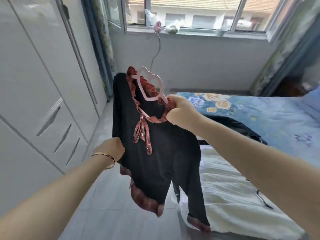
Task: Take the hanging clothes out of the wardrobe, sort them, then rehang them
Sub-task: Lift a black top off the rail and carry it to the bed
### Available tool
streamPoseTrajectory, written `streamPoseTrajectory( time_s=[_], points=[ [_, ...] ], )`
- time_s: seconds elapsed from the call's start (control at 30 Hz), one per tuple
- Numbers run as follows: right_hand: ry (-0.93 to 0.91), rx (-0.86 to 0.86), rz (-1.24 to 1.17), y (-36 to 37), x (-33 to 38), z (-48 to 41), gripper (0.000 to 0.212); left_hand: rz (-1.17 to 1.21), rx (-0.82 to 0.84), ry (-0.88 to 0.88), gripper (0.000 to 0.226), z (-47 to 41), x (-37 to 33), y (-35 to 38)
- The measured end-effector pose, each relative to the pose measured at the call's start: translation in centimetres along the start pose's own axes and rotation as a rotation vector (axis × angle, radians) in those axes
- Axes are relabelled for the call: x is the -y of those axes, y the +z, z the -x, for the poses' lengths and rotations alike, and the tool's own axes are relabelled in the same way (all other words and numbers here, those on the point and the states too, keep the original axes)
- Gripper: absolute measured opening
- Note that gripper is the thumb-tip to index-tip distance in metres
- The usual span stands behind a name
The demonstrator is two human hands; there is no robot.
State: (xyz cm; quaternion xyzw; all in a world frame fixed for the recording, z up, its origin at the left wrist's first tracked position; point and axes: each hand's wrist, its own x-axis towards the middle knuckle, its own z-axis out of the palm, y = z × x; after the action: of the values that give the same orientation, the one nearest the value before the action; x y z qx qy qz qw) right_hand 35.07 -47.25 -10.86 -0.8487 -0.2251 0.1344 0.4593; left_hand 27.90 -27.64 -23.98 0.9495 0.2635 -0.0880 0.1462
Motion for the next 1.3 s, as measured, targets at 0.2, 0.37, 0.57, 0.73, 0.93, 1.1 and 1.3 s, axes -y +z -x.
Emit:
streamPoseTrajectory(
  time_s=[0.2,0.37,0.57,0.73,0.93,1.1,1.3],
  points=[
    [0.215,-0.261,-0.082,-6.4,-7.8,1.6,0.036,-0.032,0.077,0.254,0.017,-4.0,-8.9,2.8],
    [0.411,-0.611,-0.111,-10.8,-14.9,4.8,0.030,-0.071,0.168,0.467,0.017,-6.3,-15.0,4.6],
    [0.657,-0.890,0.008,-15.6,-23.8,10.4,0.029,-0.160,0.295,0.610,0.022,-7.0,-22.1,8.7],
    [0.823,-0.939,-0.034,-18.8,-31.8,13.5,0.034,-0.179,0.402,0.636,0.023,-7.0,-29.1,13.6],
    [0.993,-0.918,0.063,-25.5,-44.2,15.7,0.036,-0.234,0.479,0.608,0.019,-7.7,-37.6,19.9],
    [1.232,-0.818,0.247,-29.6,-55.0,18.0,0.041,-0.250,0.498,0.618,0.025,-8.8,-44.4,25.2],
    [1.295,-0.506,0.301,-26.7,-58.4,16.4,0.033,-0.291,0.535,0.584,0.035,-8.5,-48.9,27.7]
  ],
)
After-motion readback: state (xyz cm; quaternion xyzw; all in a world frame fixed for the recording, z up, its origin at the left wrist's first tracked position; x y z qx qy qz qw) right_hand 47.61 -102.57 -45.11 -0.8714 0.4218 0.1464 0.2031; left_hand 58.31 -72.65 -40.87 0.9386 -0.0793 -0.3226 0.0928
